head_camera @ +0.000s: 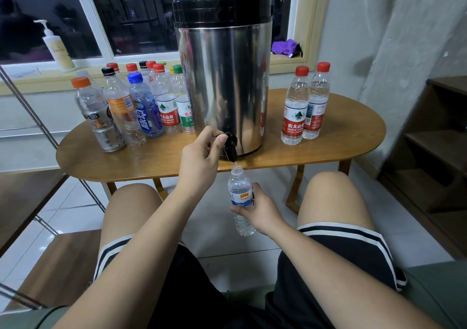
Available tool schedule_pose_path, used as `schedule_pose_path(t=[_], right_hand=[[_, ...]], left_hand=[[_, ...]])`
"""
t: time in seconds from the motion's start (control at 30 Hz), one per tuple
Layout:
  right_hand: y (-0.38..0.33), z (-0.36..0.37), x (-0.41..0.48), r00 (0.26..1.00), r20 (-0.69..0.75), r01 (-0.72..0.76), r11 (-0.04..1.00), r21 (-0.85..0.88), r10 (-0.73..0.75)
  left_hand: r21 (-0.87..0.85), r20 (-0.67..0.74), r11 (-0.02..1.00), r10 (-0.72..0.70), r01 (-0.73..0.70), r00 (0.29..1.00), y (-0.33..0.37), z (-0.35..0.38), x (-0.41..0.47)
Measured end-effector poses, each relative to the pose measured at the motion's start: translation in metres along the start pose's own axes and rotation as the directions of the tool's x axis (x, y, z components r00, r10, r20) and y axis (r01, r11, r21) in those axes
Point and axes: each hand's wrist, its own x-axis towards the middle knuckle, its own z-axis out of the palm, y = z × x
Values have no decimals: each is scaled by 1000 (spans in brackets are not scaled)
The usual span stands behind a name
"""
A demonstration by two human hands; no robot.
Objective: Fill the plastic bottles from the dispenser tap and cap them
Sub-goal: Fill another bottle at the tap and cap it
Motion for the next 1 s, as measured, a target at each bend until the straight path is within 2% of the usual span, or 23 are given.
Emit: schedule_pose_path(t=[1.0], right_hand=[[-1,0,0,1000,-2,-5,1000,0,5]], left_hand=[[-1,11,1000,-21,21,1000,-3,-1,1]])
